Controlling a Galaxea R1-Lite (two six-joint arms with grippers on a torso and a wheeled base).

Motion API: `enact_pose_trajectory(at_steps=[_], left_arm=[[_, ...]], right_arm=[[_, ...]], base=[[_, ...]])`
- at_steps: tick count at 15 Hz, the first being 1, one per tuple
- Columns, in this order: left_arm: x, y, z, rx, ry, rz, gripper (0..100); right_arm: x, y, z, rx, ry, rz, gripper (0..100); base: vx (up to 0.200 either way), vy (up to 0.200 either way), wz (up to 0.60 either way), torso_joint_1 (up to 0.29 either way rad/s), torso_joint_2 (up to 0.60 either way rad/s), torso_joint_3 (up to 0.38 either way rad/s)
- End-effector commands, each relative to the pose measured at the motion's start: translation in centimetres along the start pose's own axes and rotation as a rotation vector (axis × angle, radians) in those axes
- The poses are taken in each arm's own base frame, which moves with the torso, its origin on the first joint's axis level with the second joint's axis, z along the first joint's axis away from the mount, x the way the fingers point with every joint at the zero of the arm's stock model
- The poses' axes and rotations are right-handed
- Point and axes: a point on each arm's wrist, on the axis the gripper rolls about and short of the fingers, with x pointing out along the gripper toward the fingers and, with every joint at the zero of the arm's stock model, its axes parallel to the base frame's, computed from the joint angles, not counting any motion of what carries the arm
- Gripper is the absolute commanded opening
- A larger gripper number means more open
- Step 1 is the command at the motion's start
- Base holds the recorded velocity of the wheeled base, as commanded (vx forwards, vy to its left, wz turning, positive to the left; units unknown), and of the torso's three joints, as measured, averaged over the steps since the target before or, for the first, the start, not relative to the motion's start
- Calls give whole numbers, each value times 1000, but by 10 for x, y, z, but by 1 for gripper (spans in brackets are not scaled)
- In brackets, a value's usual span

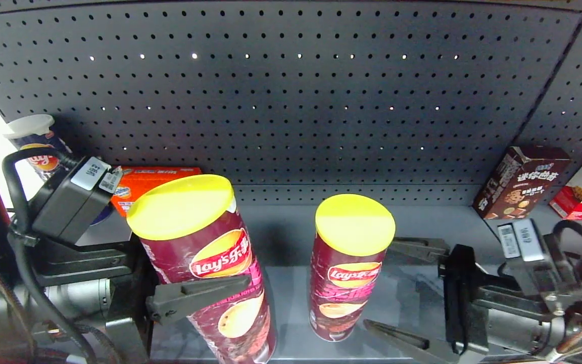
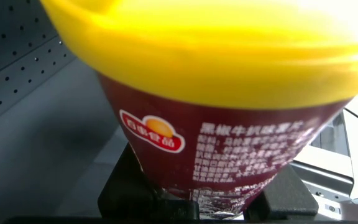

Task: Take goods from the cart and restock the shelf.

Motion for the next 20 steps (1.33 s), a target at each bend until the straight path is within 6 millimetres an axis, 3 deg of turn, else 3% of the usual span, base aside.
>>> enact_pose_trajectory(at_steps=[1,3,7,9,13,17,20], left_arm=[[-1,-1,0,1,-1,0,0],[-2,-2,1,6,-7,-2,0],[-3,-3,3,12,-13,0,0],[-6,-6,1,9,-11,0,0],[-7,-7,-3,2,-2,-3,0],[-7,-8,-4,0,0,-7,0],[-7,-9,-7,-4,6,-11,0]], right_arm=[[-36,13,33,-67,-108,-76,100],[-66,19,51,-71,-100,-238,100],[-107,41,46,-53,-59,-434,100],[-140,64,28,-44,-31,-499,100],[-180,94,5,-11,74,-477,100],[-205,114,-17,24,66,-443,100],[-217,128,-49,74,73,-452,100]], base=[[0,0,0,0,0,0],[0,0,0,0,0,0],[0,0,0,0,0,0],[0,0,0,0,0,0],[0,0,0,0,0,0],[0,0,0,0,0,0],[0,0,0,0,0,0]])
